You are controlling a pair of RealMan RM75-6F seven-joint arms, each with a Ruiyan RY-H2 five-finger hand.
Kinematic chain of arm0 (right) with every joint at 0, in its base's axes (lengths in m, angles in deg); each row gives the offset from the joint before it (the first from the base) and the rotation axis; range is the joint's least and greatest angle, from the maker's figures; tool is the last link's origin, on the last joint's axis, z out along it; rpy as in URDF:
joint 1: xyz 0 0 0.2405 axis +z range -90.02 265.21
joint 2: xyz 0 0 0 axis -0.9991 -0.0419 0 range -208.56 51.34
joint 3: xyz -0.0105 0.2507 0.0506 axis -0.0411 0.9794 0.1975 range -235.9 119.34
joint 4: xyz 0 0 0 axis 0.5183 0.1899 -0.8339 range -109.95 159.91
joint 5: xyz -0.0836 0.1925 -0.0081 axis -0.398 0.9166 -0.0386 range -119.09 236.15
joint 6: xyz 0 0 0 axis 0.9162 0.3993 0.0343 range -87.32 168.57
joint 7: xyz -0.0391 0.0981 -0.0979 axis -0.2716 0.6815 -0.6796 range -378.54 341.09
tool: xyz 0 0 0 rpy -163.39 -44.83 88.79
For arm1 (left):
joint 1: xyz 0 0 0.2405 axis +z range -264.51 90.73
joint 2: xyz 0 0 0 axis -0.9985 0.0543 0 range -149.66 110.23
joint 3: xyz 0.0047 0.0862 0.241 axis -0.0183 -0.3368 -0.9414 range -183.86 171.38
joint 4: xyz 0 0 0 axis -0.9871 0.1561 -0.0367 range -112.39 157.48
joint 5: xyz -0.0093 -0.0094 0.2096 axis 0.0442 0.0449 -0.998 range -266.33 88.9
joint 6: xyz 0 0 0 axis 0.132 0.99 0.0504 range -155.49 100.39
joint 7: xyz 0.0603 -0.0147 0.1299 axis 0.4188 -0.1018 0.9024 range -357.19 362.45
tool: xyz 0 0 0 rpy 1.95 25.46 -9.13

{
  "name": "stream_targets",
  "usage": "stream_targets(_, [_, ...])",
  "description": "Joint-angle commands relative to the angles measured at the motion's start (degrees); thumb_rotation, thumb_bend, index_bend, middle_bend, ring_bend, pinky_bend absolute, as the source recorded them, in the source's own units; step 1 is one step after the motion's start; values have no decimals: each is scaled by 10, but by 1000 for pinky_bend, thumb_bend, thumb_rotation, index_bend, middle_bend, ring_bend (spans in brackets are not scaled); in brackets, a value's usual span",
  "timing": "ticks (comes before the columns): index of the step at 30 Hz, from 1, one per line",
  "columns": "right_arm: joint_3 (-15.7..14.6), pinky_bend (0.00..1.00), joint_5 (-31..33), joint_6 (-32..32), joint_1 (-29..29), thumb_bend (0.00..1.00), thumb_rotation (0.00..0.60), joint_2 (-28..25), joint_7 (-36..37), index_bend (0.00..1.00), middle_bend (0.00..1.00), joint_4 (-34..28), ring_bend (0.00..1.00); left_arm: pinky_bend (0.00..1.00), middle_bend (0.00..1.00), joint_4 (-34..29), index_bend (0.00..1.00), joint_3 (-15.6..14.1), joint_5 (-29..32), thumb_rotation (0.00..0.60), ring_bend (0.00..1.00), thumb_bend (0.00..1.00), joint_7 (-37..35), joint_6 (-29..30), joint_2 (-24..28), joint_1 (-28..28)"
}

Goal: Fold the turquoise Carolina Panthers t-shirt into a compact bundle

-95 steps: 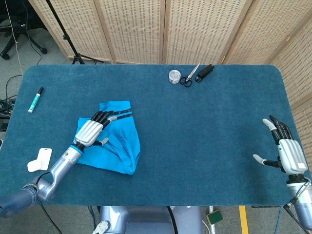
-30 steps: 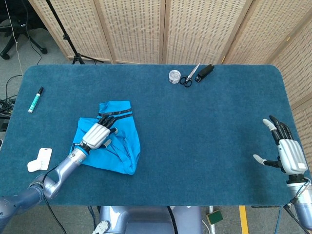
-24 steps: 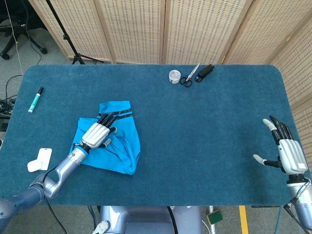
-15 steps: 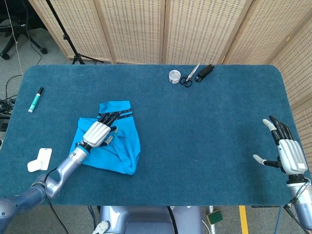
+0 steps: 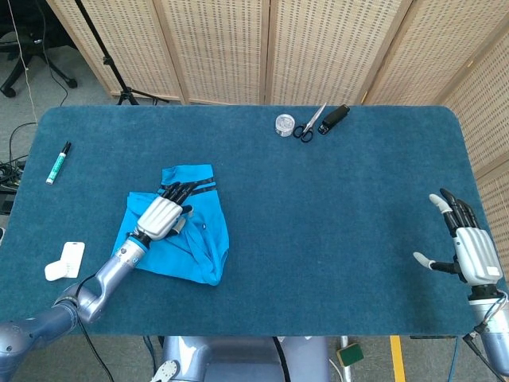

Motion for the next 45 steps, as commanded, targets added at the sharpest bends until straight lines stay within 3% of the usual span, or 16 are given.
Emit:
stream_targets(1, [0, 0, 0, 0, 0, 0, 600, 0, 0, 0, 0, 0, 0, 0, 0, 0, 693, 2, 0, 600, 0, 596, 0, 2, -1, -2])
stream_targets(18, [0, 0, -2, 4, -2, 0, 600, -2, 4, 0, 0, -2, 0, 0, 0, 22, 717, 18, -7, 600, 0, 595, 19, 11, -18, -33])
stream_targets(41, [0, 0, -2, 3, -2, 0, 600, -6, 12, 0, 0, -2, 0, 0, 0, 68, 720, 46, 15, 600, 0, 558, 103, -53, -78, -107])
stream_targets(45, [1, 0, -2, 3, -2, 0, 600, -7, 14, 0, 0, -2, 0, 0, 0, 76, 635, 47, 21, 600, 0, 520, 118, -60, -87, -109])
